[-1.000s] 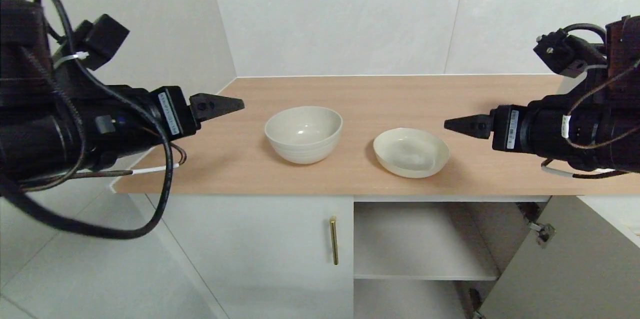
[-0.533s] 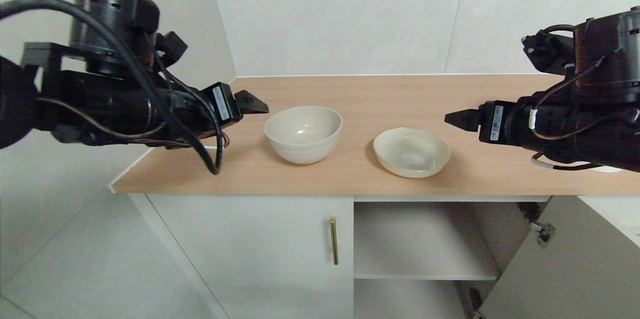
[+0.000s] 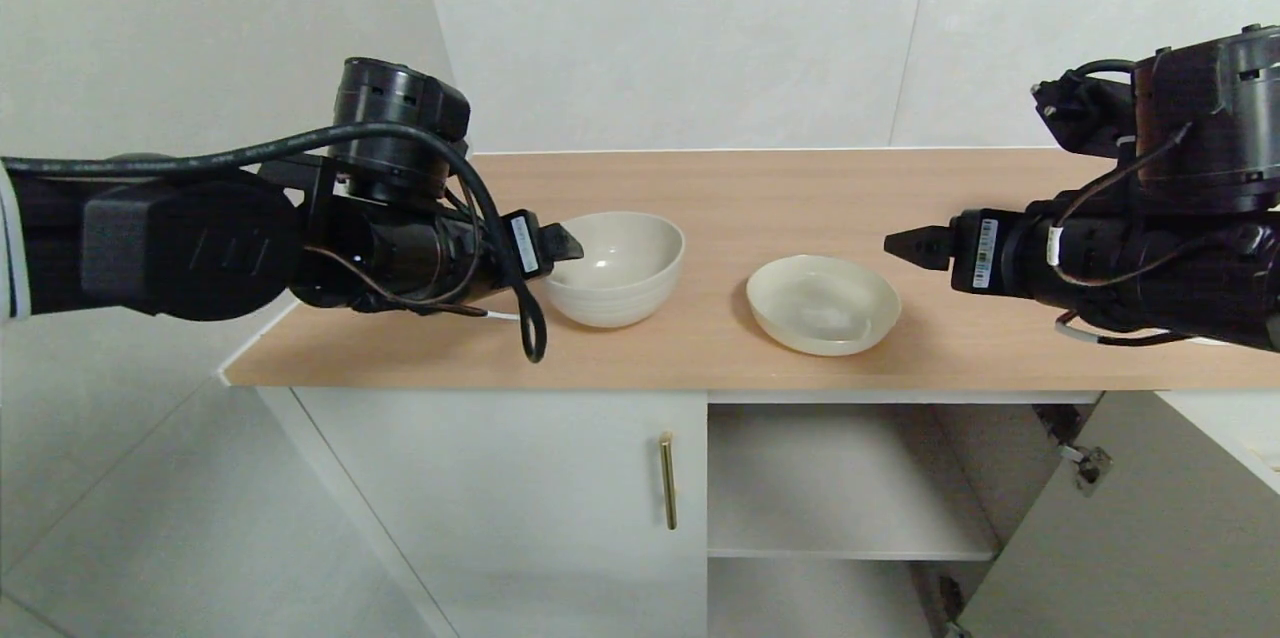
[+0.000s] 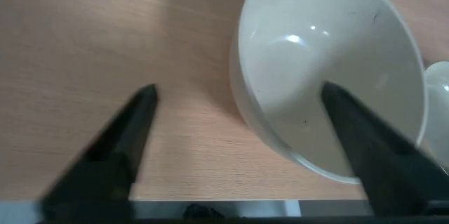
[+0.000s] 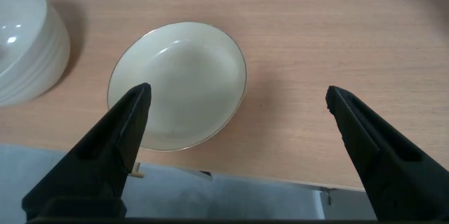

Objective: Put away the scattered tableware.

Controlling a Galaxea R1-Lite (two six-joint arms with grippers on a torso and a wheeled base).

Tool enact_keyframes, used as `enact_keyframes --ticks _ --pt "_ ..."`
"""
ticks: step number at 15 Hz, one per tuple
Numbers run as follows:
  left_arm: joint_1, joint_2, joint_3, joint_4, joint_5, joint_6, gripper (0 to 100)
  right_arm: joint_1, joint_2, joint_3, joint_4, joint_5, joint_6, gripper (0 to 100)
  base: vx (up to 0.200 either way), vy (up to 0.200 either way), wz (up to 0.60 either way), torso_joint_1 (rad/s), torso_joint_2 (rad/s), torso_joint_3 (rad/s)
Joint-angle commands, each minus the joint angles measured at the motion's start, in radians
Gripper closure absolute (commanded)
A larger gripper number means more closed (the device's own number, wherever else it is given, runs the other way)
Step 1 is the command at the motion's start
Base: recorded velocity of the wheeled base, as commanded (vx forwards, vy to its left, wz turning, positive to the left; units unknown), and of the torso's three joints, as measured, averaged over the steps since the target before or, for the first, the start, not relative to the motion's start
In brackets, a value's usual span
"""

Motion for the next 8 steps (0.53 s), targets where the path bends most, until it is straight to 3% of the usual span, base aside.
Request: enact_keyframes --ticks 1,7,8 --pt "-0.001 0.007 0.001 0.000 0.000 0.002 100 0.006 -0.001 0.002 -0.001 0.001 0.000 0 0.000 0.000 0.00 0.000 0.00 0.000" --pt "-0.004 -0.027 0.010 0.000 0.001 0.002 100 0.006 -0.001 0.002 0.001 0.001 -0.002 0 0.000 0.000 0.00 0.000 0.00 0.000" --pt "-0.020 -0.100 0.047 0.000 0.009 0.008 100 0.006 -0.001 0.002 0.001 0.002 -0.002 0 0.000 0.000 0.00 0.000 0.00 0.000"
